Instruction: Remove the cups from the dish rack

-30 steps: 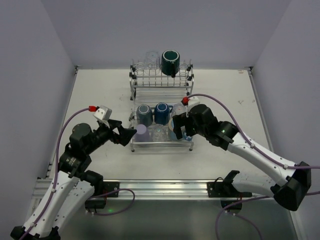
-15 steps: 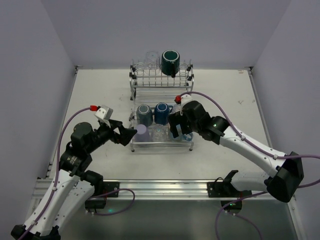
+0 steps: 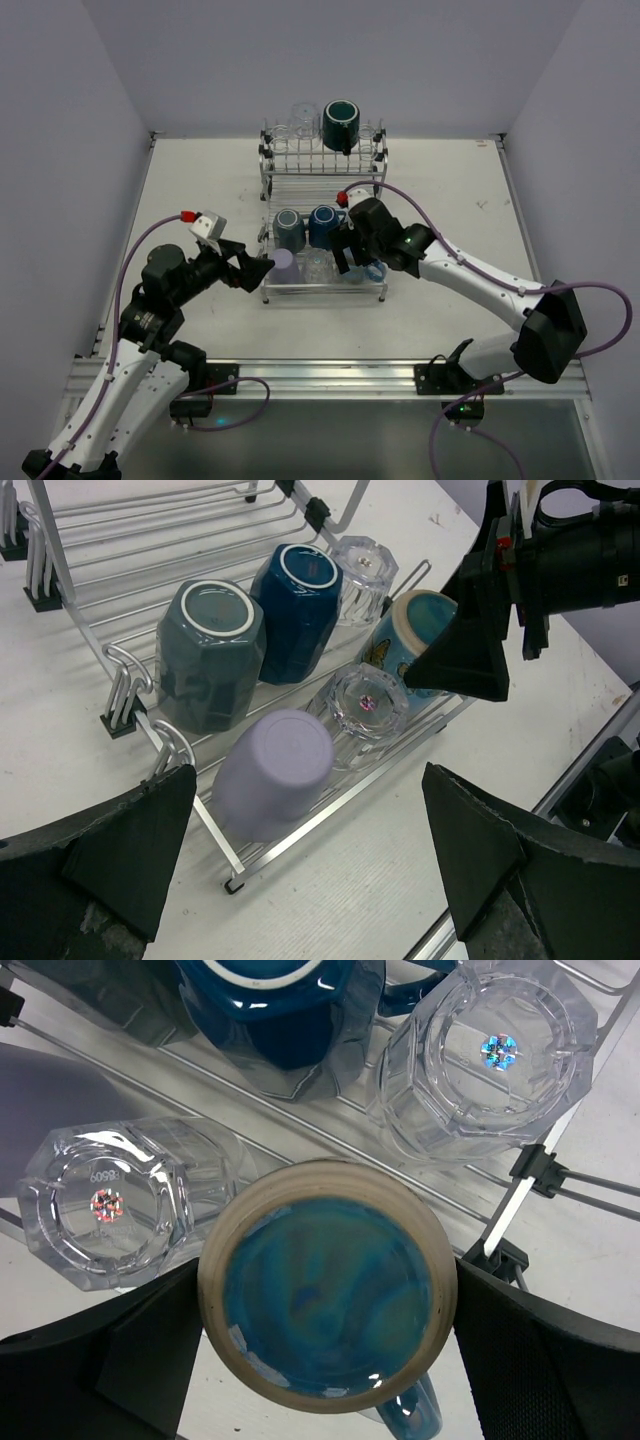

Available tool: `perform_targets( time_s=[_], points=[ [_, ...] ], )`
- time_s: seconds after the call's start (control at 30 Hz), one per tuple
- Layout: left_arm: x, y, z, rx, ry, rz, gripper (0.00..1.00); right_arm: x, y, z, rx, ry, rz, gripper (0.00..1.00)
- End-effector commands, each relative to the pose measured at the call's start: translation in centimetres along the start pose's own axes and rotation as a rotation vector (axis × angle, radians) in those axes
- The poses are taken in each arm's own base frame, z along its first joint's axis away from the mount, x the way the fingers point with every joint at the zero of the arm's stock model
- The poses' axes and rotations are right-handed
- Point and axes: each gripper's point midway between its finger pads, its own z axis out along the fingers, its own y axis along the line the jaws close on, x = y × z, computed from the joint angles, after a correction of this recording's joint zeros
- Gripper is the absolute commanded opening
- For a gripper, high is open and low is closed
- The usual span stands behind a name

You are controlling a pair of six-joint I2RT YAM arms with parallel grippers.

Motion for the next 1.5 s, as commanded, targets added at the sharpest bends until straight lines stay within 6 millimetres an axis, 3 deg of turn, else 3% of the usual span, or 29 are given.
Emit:
perform_targets(
  time_s=[0.0,0.07,0.17,0.2,0.23,0.33,0.43,0.47,0.6,0.83,1.07,1.23,1.47],
  points=[
    [-0.2,0.0,0.1,0.014,-0.007,0.016,1.0,-1.9,0.0,0.3,0.019,-0.039,-0.015,0.99],
    [-0.1,0.0,0.1,0.012,-0.006,0.016,1.0,-1.8,-0.2,0.5,0.03,-0.036,-0.015,0.98],
    [-0.1,0.0,0.1,0.013,-0.002,0.014,1.0,-1.7,-0.5,0.3,0.048,-0.042,-0.008,0.85],
    [-0.1,0.0,0.2,0.013,-0.002,0.014,1.0,-1.8,-0.5,0.2,0.047,-0.045,-0.007,0.79],
    [-0.1,0.0,0.2,0.015,0.0,0.014,1.0,-1.9,-0.6,0.0,0.051,-0.049,-0.003,0.67],
    [-0.6,-0.3,0.0,0.023,-0.014,0.022,1.0,-2.8,-0.9,-1.1,0.061,-0.092,0.015,0.48],
    [-1.0,-0.5,-0.1,0.027,-0.025,0.013,1.0,-5.0,-1.1,-3.6,0.053,-0.196,0.042,0.4],
    [-1.0,-0.7,-0.1,0.036,-0.021,0.0,1.0,-6.0,-1.4,-4.5,0.062,-0.24,0.055,0.33],
    [-2.5,-3.4,-0.1,0.162,-0.034,-0.045,1.0,-9.4,-1.4,-9.4,0.012,-0.431,0.126,0.14],
    [-3.2,-7.7,-0.2,0.406,0.002,-0.226,1.0,-12.0,0.7,-15.2,-0.202,-0.628,0.282,0.12],
    [-5.6,-10.1,-0.6,0.578,-0.103,-0.357,0.91,-13.7,5.7,-20.1,-0.645,-0.797,0.474,0.12],
    [-6.2,-10.7,-0.3,0.617,-0.099,-0.409,0.87,-13.4,7.2,-21.2,-0.806,-0.826,0.53,0.12],
    [-5.8,-11.3,0.0,0.645,-0.067,-0.443,0.75,-12.9,8.4,-20.7,-0.92,-0.812,0.578,0.12]
  ],
)
